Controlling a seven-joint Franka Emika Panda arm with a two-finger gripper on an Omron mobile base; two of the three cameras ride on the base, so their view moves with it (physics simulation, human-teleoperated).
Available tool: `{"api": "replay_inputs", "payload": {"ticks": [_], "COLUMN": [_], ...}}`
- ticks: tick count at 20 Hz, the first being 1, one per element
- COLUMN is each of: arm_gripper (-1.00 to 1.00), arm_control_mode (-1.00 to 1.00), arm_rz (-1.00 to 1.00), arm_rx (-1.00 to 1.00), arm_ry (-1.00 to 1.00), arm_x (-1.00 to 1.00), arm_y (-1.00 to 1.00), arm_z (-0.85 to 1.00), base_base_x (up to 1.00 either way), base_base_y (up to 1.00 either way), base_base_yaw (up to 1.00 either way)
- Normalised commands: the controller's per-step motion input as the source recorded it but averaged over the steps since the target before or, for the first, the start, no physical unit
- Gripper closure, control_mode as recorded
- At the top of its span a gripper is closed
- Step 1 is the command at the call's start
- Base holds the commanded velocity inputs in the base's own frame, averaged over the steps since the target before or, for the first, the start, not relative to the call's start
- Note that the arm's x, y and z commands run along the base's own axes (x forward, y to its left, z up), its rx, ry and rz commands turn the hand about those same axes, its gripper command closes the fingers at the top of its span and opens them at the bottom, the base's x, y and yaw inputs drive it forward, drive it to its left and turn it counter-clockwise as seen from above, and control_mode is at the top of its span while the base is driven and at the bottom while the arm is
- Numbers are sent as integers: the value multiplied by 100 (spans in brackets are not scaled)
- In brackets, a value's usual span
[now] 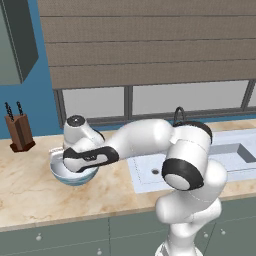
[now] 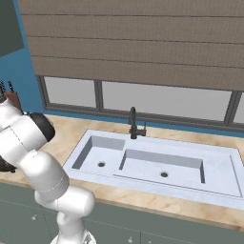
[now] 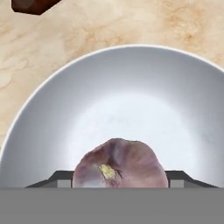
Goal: Pick the carrots from the cabinet and place them in one bowl. Pick the garlic from the sink and place it in the other bowl.
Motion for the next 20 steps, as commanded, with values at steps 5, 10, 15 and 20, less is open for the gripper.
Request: {"api": "replay_inputs", "payload": {"ticks": [5,10,15,20], "arm_gripper": [100,100,100,100], "arm_control_mode": [-100,-100,-100,-100], "arm_rz": [0,0,0,0], "arm_rx": [-2,0,0,0], "arm_ry": [0,0,4,9], "arm_x": [2,0,4,0], "arm_y": [2,-2,-6,-12], "arm_z": [-30,-25,-15,-9], "base_base_x": [0,0,0,0], "base_base_y": [0,0,0,0], "base_base_yaw": [0,0,0,0]}}
